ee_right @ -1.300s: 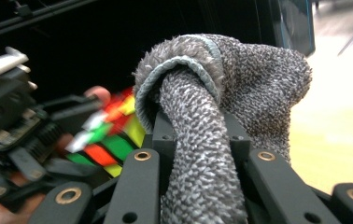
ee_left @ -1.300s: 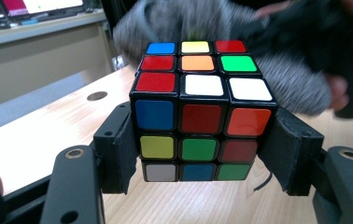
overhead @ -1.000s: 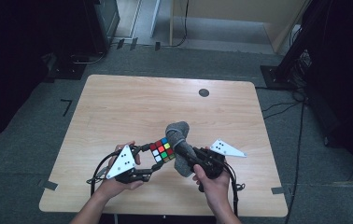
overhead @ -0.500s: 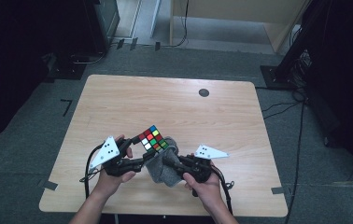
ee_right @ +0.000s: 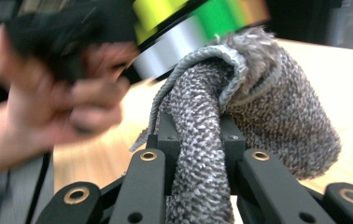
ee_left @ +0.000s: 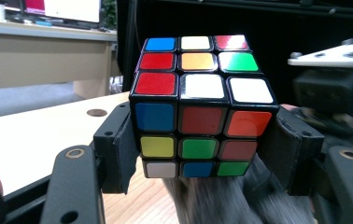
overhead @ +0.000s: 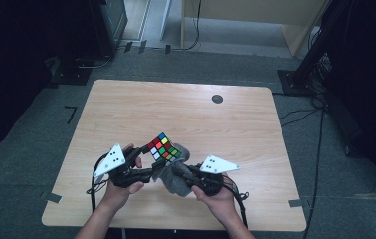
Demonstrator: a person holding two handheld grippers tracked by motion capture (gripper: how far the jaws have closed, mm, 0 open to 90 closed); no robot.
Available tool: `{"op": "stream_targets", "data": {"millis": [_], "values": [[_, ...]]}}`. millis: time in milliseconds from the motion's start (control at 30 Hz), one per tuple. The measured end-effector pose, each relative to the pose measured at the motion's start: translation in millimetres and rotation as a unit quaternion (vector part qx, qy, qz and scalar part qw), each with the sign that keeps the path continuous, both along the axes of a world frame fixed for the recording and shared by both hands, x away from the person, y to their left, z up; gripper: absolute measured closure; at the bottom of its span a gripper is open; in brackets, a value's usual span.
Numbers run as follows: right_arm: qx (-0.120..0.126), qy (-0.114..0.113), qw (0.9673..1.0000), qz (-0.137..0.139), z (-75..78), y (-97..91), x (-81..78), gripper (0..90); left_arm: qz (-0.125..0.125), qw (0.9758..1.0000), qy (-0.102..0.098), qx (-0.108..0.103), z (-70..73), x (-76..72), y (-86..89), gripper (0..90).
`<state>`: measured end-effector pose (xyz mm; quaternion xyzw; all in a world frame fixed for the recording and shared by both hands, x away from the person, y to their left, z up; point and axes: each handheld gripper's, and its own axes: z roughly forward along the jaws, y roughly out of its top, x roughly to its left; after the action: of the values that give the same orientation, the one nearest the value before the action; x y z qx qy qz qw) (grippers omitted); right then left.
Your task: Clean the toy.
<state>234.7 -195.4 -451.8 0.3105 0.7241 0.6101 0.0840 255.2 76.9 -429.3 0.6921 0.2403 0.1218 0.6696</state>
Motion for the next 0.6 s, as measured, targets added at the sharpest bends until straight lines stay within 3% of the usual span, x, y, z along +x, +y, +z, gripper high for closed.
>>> {"op": "stream_targets", "data": {"millis": [33,100,233,267,333,467,600], "values": [[0.024,0.007,0.9995,-0.017,0.2,-5.6,1.7,77.6,0.0,1.0,-0.001,0.001,0.3,-0.2,-0.4,34.9],[0.037,0.011,0.9989,-0.028,-0.7,-8.7,2.8,77.5,-0.002,1.0,-0.001,0.004,-0.1,-0.4,-1.0,34.9],[0.002,0.007,0.9996,0.026,-4.3,7.9,-2.2,77.0,0.002,1.0,0.005,0.001,-1.5,1.5,-0.2,34.8],[-0.009,0.0,0.9996,0.028,-4.3,10.3,-3.7,77.0,0.003,1.0,0.007,0.0,-1.7,1.8,0.3,34.8],[-0.01,-0.003,0.9997,0.02,-2.3,8.5,-3.0,77.1,0.004,1.0,0.006,-0.005,-1.3,1.4,1.0,34.8],[0.042,0.009,0.9983,-0.041,-1.2,-9.8,3.0,77.5,0.001,1.0,0.008,0.002,-2.5,1.3,-1.4,34.8],[0.012,0.013,0.9998,0.01,-5.6,4.3,-2.1,77.0,0.001,0.9999,0.015,-0.001,-5.7,3.5,-2.1,34.9]]}}
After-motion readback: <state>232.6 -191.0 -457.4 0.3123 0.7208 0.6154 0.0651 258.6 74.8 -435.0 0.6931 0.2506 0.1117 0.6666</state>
